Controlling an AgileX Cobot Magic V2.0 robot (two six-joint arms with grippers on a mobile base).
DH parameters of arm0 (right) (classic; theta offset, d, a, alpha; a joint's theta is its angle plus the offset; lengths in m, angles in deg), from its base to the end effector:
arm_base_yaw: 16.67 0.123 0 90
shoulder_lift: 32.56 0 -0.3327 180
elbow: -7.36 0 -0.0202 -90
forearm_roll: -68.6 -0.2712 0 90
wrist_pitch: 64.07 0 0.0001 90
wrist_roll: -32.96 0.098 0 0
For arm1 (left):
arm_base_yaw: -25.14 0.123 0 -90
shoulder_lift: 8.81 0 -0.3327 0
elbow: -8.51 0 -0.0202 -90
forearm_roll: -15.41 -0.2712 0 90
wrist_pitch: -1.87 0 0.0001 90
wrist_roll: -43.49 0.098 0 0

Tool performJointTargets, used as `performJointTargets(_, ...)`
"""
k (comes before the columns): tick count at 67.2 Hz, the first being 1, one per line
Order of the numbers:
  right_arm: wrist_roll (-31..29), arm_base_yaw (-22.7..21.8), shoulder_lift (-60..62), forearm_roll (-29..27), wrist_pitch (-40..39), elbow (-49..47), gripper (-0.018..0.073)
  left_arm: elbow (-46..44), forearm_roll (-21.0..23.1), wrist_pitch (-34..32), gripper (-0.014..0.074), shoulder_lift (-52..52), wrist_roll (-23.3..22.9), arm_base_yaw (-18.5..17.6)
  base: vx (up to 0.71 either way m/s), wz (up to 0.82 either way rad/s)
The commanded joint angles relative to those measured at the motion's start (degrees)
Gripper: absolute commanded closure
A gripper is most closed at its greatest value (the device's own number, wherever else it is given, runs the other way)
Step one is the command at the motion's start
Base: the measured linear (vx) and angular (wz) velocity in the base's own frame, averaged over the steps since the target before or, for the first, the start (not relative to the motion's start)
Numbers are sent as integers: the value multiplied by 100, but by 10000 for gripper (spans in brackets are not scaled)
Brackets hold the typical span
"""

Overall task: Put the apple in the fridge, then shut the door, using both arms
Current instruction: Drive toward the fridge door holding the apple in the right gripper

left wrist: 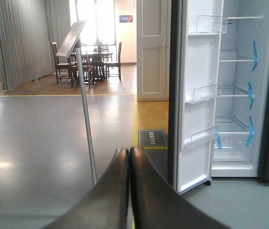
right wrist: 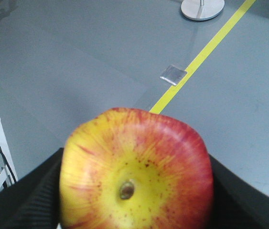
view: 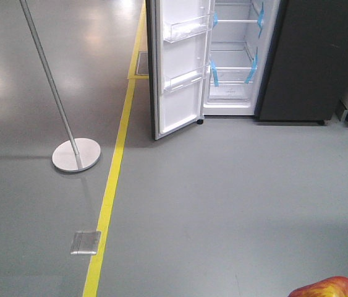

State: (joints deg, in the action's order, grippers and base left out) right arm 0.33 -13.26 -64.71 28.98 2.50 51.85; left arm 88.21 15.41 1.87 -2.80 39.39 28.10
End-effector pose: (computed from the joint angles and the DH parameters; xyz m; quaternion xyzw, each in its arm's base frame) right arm 0.0279 0.0591 0.3239 -0.2479 0.8582 0.2518 0.3724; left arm 0.0357 0.0018 0.2055 -0.0419 0.6789 -0.0073 0.7330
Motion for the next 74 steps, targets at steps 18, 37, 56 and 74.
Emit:
performJointTargets(18, -27, 0, -41, -295, -225, -142, 472, -98, 0, -389, 603, -76, -12, 6, 29, 0)
performJointTargets(37, -27, 0, -41, -295, -225, -142, 472, -98, 0, -389, 603, -76, -12, 6, 26, 0)
performJointTargets(56, -27, 0, -41, -295, -225, -142, 472, -98, 0, -389, 603, -76, -12, 6, 22, 0)
performJointTargets(74, -27, 0, -41, -295, -225, -142, 472, -98, 0, -389, 603, -76, -12, 6, 19, 0)
